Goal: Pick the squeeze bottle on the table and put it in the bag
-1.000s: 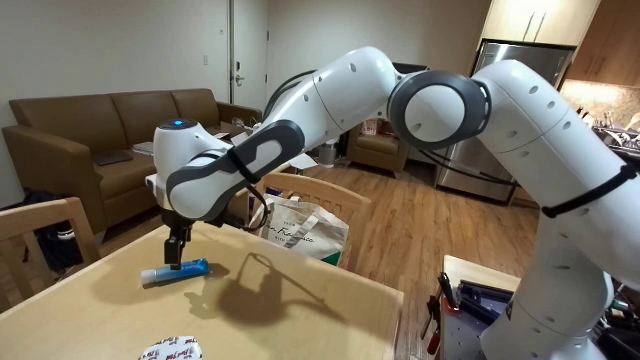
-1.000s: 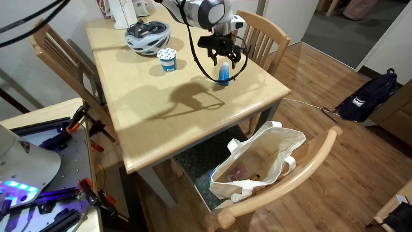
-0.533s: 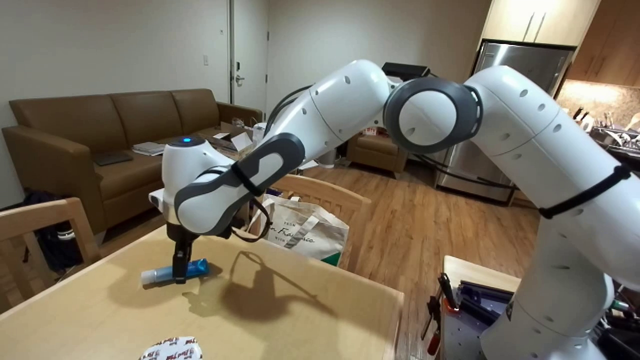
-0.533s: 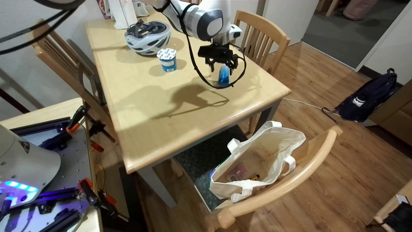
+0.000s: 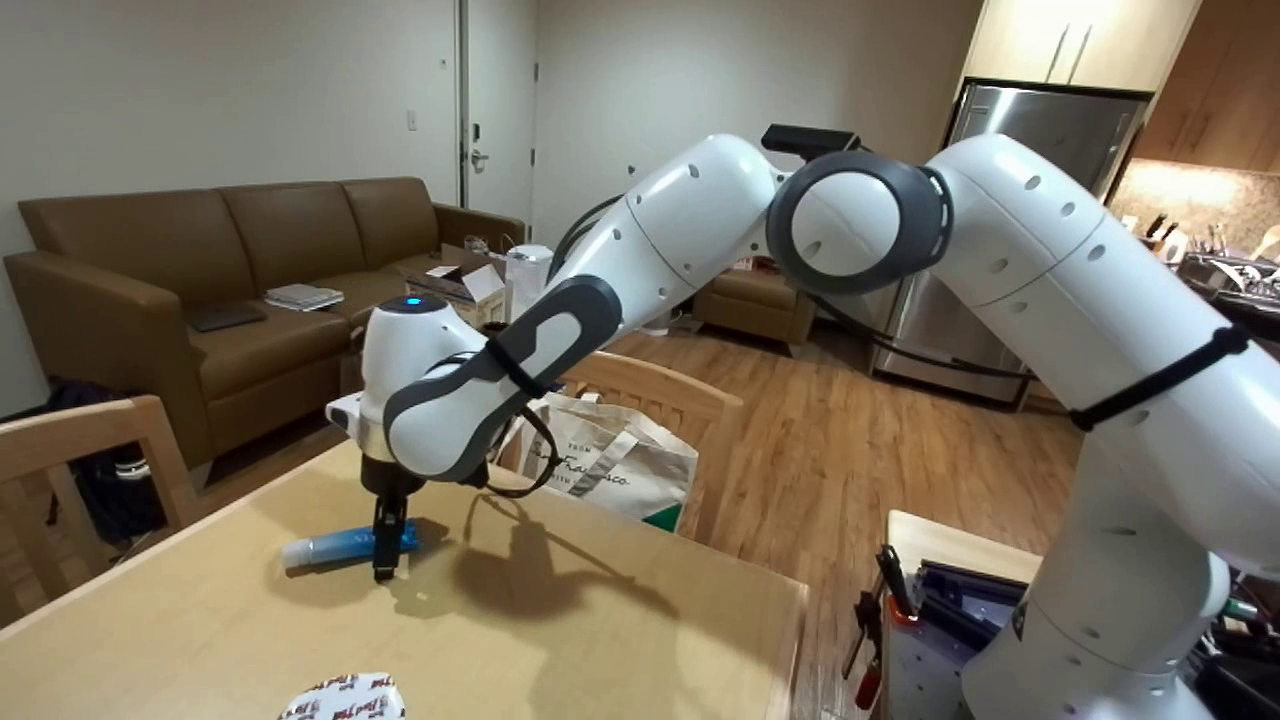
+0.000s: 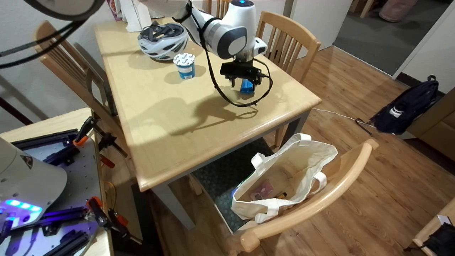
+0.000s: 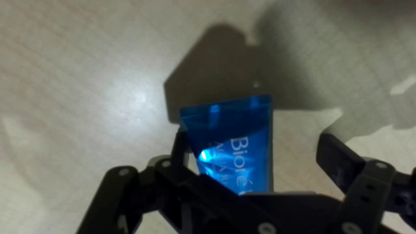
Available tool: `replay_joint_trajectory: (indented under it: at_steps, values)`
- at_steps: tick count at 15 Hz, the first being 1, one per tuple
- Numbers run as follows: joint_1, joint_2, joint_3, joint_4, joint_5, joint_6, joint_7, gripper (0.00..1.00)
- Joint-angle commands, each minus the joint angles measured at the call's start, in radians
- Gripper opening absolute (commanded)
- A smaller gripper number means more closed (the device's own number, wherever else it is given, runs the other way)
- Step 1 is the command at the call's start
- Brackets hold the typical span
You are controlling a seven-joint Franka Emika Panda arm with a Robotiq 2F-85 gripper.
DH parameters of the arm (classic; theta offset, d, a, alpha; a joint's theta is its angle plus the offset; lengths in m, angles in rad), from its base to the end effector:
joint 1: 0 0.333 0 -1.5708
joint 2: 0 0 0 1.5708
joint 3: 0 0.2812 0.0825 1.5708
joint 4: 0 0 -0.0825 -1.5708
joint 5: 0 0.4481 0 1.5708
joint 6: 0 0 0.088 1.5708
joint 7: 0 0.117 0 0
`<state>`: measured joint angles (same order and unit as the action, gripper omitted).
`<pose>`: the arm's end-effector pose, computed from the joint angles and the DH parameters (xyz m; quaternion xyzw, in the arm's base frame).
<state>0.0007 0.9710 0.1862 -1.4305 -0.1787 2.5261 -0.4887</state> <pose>0.7370 0.1233 0.0527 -0.9327 -0.3531 -0.0737 0.0062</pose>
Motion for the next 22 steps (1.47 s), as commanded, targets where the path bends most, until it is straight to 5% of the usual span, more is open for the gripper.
replay_joint_trajectory:
  at_steps: [1, 2, 9, 16, 22]
  values:
    - [-0.053, -0.029, 0.028, -0.068, 0.021, 0.037, -0.06, 0.93]
    - [-0.059, -0.035, 0.029, -0.077, 0.021, 0.044, -0.06, 0.74]
    - [-0.069, -0.054, 0.026, -0.103, 0.014, 0.076, -0.051, 0.31]
    - [-0.027, -0.17, -0.075, -0.194, 0.025, 0.16, 0.188, 0.16]
    - [0.045, -0.388, -0.273, -0.399, -0.007, 0.227, 0.486, 0.11]
